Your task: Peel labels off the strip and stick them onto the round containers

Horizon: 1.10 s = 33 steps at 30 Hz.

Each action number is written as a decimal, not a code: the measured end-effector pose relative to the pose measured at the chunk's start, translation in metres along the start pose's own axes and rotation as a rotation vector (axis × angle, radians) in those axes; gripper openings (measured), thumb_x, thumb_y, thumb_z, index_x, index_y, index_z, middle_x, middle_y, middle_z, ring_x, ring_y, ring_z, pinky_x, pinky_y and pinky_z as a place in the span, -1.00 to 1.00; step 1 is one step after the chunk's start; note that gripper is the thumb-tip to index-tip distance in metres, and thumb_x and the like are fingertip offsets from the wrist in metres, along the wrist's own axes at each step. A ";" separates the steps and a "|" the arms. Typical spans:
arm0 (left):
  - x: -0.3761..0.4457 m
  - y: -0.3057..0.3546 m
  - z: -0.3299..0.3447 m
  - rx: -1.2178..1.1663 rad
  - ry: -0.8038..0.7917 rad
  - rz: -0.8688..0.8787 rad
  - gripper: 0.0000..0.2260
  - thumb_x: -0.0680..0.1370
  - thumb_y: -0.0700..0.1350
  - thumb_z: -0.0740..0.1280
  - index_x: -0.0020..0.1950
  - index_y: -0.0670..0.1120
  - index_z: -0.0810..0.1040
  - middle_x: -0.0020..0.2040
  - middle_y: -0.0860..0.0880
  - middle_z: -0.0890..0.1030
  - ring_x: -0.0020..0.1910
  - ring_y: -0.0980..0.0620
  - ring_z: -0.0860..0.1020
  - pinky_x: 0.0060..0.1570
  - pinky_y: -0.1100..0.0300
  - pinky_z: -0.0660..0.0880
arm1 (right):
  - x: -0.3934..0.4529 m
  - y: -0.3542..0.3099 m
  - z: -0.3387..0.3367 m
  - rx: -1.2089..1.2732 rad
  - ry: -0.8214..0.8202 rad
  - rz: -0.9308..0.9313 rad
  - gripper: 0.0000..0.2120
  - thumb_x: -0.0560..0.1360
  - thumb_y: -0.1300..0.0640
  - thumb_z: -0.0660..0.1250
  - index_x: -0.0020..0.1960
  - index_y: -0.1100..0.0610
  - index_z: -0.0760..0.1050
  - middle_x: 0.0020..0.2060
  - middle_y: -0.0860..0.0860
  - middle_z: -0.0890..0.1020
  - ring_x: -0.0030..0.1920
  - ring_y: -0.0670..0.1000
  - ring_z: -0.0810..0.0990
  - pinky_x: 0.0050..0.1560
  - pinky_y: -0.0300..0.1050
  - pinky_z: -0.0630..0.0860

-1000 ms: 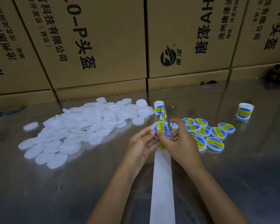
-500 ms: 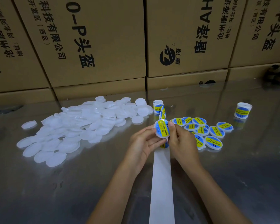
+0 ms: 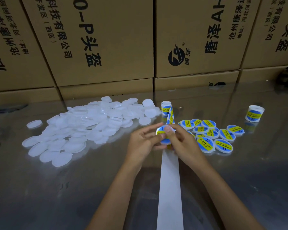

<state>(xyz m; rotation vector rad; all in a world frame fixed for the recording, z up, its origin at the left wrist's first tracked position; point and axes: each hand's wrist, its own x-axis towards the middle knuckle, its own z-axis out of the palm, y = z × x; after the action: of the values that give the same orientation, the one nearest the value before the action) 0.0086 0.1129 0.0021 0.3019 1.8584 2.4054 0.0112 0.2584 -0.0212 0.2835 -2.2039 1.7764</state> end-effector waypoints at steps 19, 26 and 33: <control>-0.001 0.000 0.000 0.091 -0.144 -0.009 -0.58 0.46 -0.36 0.49 0.26 -0.06 0.57 -0.04 -0.13 0.73 -0.07 -0.08 0.71 -0.14 0.16 0.64 | -0.002 0.003 -0.002 -0.123 0.300 -0.096 -0.49 0.60 -0.10 0.28 -0.36 0.25 0.50 -0.50 0.21 0.47 -0.38 0.29 0.49 -0.30 0.23 0.51; -0.002 0.003 -0.002 0.038 0.029 0.049 -0.80 0.52 -0.24 0.46 0.13 -0.08 0.67 -0.10 -0.17 0.74 -0.13 -0.12 0.73 -0.21 0.13 0.67 | -0.004 -0.002 0.005 0.031 0.094 -0.049 -0.72 0.55 -0.17 0.28 -0.06 -0.02 0.67 -0.31 -0.05 0.67 -0.28 -0.09 0.60 -0.24 -0.17 0.56; -0.002 0.001 -0.002 0.045 0.123 0.080 -0.90 0.59 -0.14 0.40 -0.03 -0.07 0.72 -0.18 -0.09 0.74 -0.25 0.02 0.71 -0.40 0.21 0.60 | -0.007 -0.005 0.010 0.040 -0.009 -0.049 -0.71 0.45 0.10 0.51 0.16 -0.01 0.61 -0.22 -0.03 0.73 -0.24 -0.03 0.69 -0.18 -0.11 0.63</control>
<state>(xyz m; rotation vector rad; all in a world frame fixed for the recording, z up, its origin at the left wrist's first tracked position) 0.0100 0.1100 0.0027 0.2408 1.9908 2.4892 0.0185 0.2469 -0.0213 0.3523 -2.1511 1.7977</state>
